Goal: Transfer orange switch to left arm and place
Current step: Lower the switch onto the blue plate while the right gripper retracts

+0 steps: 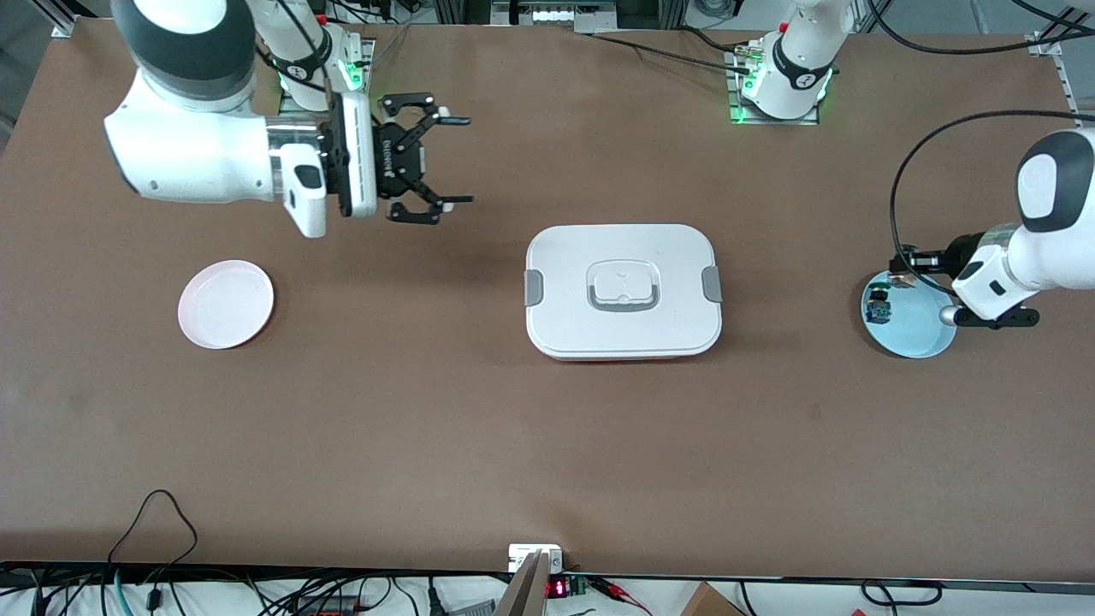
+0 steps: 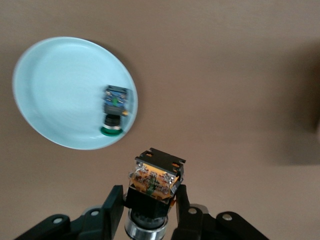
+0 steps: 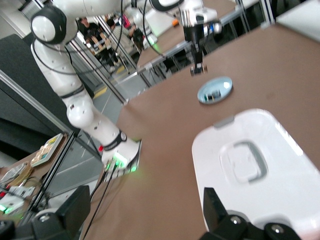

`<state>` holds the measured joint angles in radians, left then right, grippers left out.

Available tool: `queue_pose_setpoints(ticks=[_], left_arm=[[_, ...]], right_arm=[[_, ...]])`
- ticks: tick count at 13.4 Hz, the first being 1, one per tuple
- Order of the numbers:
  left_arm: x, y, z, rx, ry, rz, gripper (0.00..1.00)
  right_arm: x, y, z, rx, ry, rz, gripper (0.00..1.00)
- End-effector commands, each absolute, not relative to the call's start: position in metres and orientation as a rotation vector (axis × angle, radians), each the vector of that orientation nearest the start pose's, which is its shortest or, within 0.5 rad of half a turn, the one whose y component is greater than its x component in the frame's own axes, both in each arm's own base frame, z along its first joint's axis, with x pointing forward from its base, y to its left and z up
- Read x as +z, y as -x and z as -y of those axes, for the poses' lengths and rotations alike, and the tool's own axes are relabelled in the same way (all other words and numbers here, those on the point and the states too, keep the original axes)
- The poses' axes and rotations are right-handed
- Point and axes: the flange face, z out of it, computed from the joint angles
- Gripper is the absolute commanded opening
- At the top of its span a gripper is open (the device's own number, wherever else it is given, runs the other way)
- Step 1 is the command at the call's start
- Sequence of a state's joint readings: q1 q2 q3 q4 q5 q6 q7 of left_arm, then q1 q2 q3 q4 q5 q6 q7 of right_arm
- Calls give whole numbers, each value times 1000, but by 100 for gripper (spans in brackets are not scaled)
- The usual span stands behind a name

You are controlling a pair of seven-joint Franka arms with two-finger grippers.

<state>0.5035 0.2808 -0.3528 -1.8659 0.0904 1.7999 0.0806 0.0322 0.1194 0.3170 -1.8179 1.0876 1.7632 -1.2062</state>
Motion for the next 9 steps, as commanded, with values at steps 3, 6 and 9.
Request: queue_pose_setpoints(ticks=[3, 6, 9], left_arm=[[284, -559, -146, 380, 3046, -70, 0], [241, -558, -166, 355, 3014, -107, 0], [222, -554, -181, 349, 3001, -123, 0]], right_arm=[[495, -535, -210, -14, 2046, 971, 100], [492, -541, -194, 178, 2374, 682, 100], [482, -547, -173, 277, 2632, 468, 100]])
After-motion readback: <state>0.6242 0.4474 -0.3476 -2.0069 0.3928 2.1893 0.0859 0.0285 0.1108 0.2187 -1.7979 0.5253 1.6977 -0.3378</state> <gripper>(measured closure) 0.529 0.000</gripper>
